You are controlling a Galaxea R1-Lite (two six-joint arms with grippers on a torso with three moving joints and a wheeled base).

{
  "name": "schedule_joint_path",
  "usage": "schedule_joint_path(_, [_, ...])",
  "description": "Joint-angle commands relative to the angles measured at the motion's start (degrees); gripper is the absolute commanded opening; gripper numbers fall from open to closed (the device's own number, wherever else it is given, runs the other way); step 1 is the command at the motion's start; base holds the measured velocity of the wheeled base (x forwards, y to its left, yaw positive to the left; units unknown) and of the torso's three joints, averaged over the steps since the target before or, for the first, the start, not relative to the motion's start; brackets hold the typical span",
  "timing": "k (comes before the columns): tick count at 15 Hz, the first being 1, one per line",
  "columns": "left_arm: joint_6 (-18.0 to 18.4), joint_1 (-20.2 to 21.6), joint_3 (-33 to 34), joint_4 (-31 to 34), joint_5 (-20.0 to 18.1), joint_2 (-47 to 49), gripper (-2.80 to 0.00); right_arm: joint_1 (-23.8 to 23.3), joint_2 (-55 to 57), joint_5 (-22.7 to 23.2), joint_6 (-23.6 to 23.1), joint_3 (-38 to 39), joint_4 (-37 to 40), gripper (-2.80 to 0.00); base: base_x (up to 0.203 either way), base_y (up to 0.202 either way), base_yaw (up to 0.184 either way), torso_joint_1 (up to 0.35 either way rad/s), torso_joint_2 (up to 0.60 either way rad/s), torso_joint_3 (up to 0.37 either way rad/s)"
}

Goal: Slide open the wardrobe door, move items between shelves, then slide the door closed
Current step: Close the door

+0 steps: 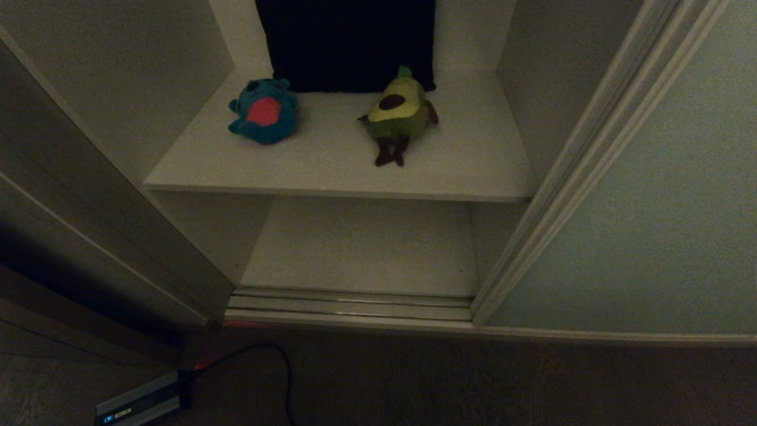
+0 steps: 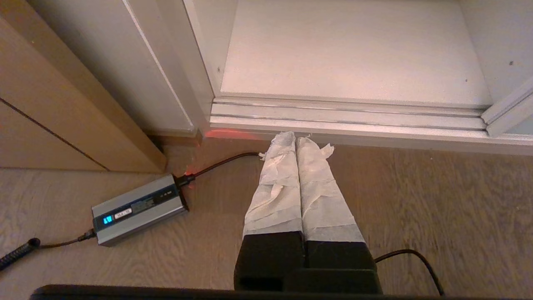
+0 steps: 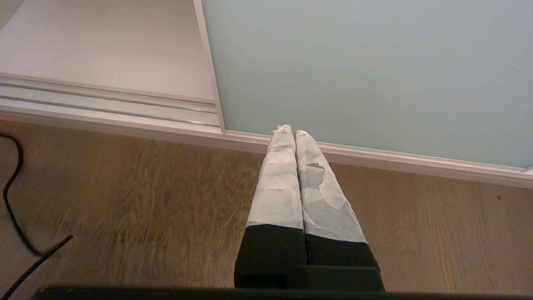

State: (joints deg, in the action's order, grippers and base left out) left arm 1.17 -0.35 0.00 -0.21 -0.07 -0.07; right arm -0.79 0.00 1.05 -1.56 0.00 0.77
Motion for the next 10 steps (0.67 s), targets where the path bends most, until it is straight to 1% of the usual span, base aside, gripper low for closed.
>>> schedule_joint_path(1, [0.0,0.0,0.0,0.0,0.0,0.1,-2.8,0.0,0.1,0.1,0.0,0.2,0.0,-2.8,0.0,0.0,0.0,0.0,0.0,0.0])
schedule_joint_path(8, [-0.1,0.0,0.0,-0.1,0.1,0.2,-2.8,0.0,0.1,0.0,0.0,0.2,0.0,-2.8,0.0,0.0,0.0,0.0,0.0,0.0])
schedule_joint_path(10, [-1.1,0.0,0.1,-0.4,0.0,0.1,-2.8,0.0,0.1,0.0,0.0,0.3,0.0,-2.8,0.0,0.0,0.0,0.0,0.0,0.0])
